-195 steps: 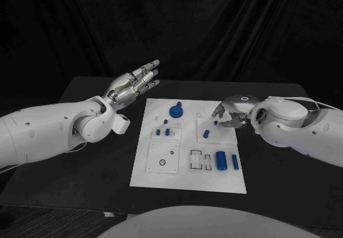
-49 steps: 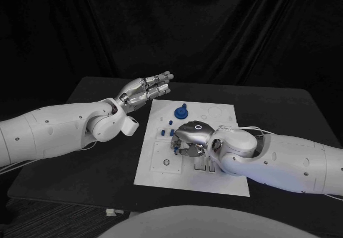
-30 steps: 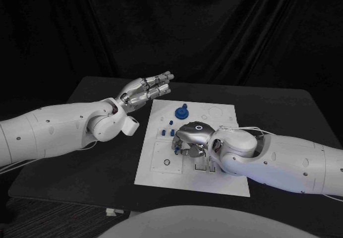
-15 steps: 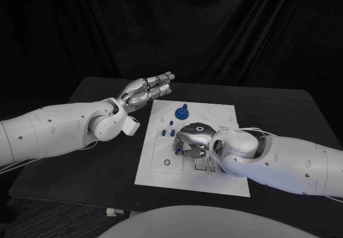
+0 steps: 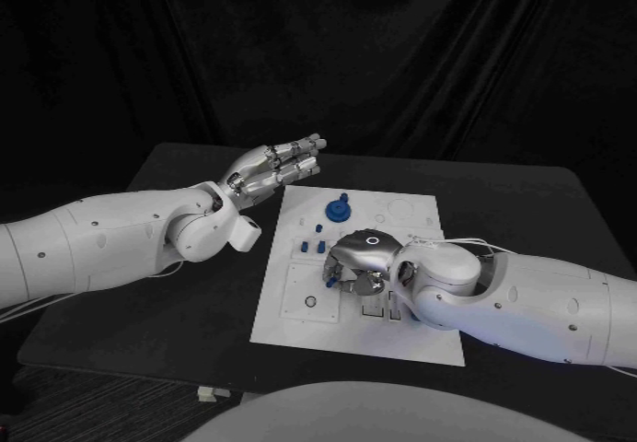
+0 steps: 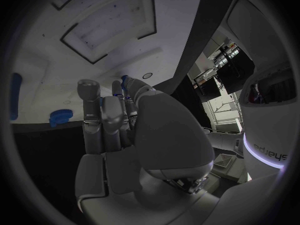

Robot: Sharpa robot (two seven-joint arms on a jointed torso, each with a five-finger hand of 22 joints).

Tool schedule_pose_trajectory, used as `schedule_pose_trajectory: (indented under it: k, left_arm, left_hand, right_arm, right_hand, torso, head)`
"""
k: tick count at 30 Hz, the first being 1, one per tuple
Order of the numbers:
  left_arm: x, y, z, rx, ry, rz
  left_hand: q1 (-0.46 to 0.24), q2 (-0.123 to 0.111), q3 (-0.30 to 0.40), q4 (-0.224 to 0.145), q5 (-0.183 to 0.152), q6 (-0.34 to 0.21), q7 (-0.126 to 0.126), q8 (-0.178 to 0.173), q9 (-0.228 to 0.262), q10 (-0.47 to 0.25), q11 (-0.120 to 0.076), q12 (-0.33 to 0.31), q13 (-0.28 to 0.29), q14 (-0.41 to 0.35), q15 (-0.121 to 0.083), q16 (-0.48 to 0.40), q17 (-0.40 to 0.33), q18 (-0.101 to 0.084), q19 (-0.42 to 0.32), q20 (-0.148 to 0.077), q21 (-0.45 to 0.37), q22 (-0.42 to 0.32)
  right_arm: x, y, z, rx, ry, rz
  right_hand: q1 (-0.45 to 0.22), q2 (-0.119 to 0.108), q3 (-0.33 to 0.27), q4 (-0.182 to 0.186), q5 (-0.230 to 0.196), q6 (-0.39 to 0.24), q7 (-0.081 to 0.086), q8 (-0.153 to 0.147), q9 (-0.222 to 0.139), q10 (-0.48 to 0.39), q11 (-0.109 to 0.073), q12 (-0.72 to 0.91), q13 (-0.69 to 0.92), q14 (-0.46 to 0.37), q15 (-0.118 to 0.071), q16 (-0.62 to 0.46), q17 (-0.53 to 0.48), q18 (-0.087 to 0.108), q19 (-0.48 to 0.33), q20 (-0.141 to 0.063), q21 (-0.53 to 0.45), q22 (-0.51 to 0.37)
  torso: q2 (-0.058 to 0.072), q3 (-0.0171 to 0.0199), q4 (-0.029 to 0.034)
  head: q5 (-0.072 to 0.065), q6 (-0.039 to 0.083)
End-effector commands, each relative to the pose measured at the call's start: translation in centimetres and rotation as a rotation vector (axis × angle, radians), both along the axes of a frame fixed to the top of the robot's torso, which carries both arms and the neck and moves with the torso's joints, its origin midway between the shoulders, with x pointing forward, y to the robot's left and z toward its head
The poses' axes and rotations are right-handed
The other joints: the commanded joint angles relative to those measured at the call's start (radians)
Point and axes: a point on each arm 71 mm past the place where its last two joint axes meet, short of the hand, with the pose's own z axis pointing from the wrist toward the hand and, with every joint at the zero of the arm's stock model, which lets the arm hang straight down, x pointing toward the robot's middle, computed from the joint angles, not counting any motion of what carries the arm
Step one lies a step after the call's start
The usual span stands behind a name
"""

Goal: Assemble the parts on the task board

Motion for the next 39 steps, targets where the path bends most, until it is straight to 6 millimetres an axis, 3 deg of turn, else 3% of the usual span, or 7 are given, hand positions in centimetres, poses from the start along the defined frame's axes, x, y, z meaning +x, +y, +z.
schedule_pose_trajectory:
  k: [1, 18, 26, 30, 31, 36, 39]
  left_arm:
    - [-0.06, -0.21, 0.03, -0.017, 0.003, -0.012]
    - [0.05, -0.4, -0.18, -0.014, 0.012, -0.02]
    - [0.05, -0.4, -0.33, -0.012, 0.018, -0.021]
    - [0.04, -0.39, -0.36, -0.012, 0.019, -0.022]
    - [0.04, -0.38, -0.37, -0.012, 0.019, -0.022]
    - [0.02, -0.32, -0.39, -0.011, 0.021, -0.021]
    - [0.01, -0.25, -0.41, -0.01, 0.022, -0.02]
  left_hand:
    - [0.0, 0.008, 0.0, -0.004, 0.0, -0.002, 0.005, 0.006, 0.0, 0.0, 0.01, 0.004, 0.0, 0.002, 0.0, -0.002, 0.0, -0.007, -0.007, -0.001, -0.006, 0.0]
    - [0.0, 0.011, 0.002, -0.004, -0.002, 0.001, 0.008, 0.007, 0.0, -0.001, 0.013, 0.003, 0.0, 0.002, 0.006, -0.002, 0.0, -0.007, -0.008, 0.0, -0.006, -0.002]
    - [0.001, 0.013, 0.004, -0.006, -0.001, 0.004, 0.01, 0.008, 0.001, -0.001, 0.015, 0.003, 0.0, 0.002, 0.008, -0.002, 0.0, -0.007, -0.008, 0.0, -0.007, -0.003]
    - [0.002, 0.014, 0.004, -0.006, -0.001, 0.006, 0.01, 0.009, 0.001, -0.001, 0.016, 0.003, 0.0, 0.002, 0.009, -0.002, 0.0, -0.007, -0.008, 0.0, -0.007, -0.002]
    - [0.002, 0.014, 0.004, -0.006, -0.001, 0.006, 0.01, 0.009, 0.001, -0.001, 0.016, 0.003, 0.0, 0.002, 0.009, -0.002, 0.0, -0.007, -0.008, 0.0, -0.007, -0.002]
    - [0.003, 0.015, 0.006, -0.008, -0.001, 0.009, 0.011, 0.01, 0.001, -0.001, 0.016, 0.003, 0.0, 0.003, 0.01, -0.002, 0.0, -0.007, -0.008, 0.0, -0.007, -0.003]
    - [0.003, 0.015, 0.006, -0.008, -0.001, 0.009, 0.011, 0.01, 0.001, -0.001, 0.016, 0.003, 0.0, 0.003, 0.01, -0.002, 0.0, -0.007, -0.008, 0.0, -0.007, -0.003]
  right_arm:
    - [-0.08, -0.02, -0.18, -0.018, 0.002, -0.004]
    - [-0.26, 0.47, -0.33, -0.039, 0.016, 0.011]
    - [-0.33, 0.66, -0.42, -0.052, 0.024, 0.018]
    - [-0.3, 0.64, -0.51, -0.062, 0.028, 0.017]
    - [-0.28, 0.59, -0.54, -0.066, 0.029, 0.015]
    - [-0.08, 0.22, -0.58, -0.072, 0.026, -0.011]
    - [0.13, -0.15, -0.4, -0.051, 0.01, -0.035]
  right_hand:
    - [0.004, -0.005, -0.002, -0.005, 0.006, 0.005, 0.004, -0.005, 0.0, 0.006, -0.001, -0.007, 0.001, 0.003, 0.001, -0.003, 0.0, -0.005, 0.002, 0.001, -0.005, 0.086]
    - [-0.015, -0.014, 0.004, -0.003, -0.009, -0.038, 0.012, -0.04, -0.014, -0.023, 0.01, -0.034, -0.006, -0.014, 0.012, -0.018, -0.014, -0.002, -0.021, 0.008, -0.037, 0.078]
    - [-0.046, -0.021, -0.005, 0.016, -0.061, -0.06, 0.006, -0.056, -0.02, -0.051, 0.014, -0.047, -0.006, -0.022, 0.016, -0.027, -0.024, 0.002, -0.033, 0.014, -0.054, 0.072]
    - [-0.077, -0.037, -0.024, 0.037, -0.102, -0.108, -0.016, -0.066, -0.029, -0.111, 0.023, -0.066, -0.006, -0.039, 0.013, -0.047, -0.042, 0.01, -0.053, 0.015, -0.102, 0.061]
    - [-0.088, -0.041, -0.041, 0.043, -0.12, -0.143, -0.038, -0.065, -0.031, -0.158, 0.027, -0.07, -0.003, -0.053, 0.008, -0.06, -0.054, 0.014, -0.068, 0.013, -0.137, 0.054]
    - [-0.107, -0.04, -0.1, 0.048, -0.146, -0.233, -0.079, -0.067, -0.033, -0.291, 0.034, -0.07, 0.0, -0.081, 0.013, -0.083, -0.077, 0.021, -0.096, 0.017, -0.218, 0.039]
    - [-0.113, -0.039, -0.131, 0.056, -0.158, -0.261, -0.087, -0.064, -0.032, -0.339, 0.037, -0.06, 0.002, -0.094, 0.015, -0.09, -0.085, 0.024, -0.107, 0.021, -0.251, 0.034]
  torso:
    - [0.0, -0.0007, 0.0012]
    - [0.0, -0.0018, 0.0018]
    - [0.0, -0.0014, 0.0028]
    - [0.0, -0.0017, 0.0024]
    - [0.0, -0.0017, 0.0022]
    - [0.0, -0.0019, 0.002]
    - [-0.001, -0.0021, 0.0021]
  head:
    - [-0.001, 0.0]
    - [-0.005, 0.0]
    - [-0.007, 0.0]
    - [-0.006, 0.0]
    - [-0.005, 0.0]
    - [-0.004, 0.0]
    - [-0.004, 0.0]
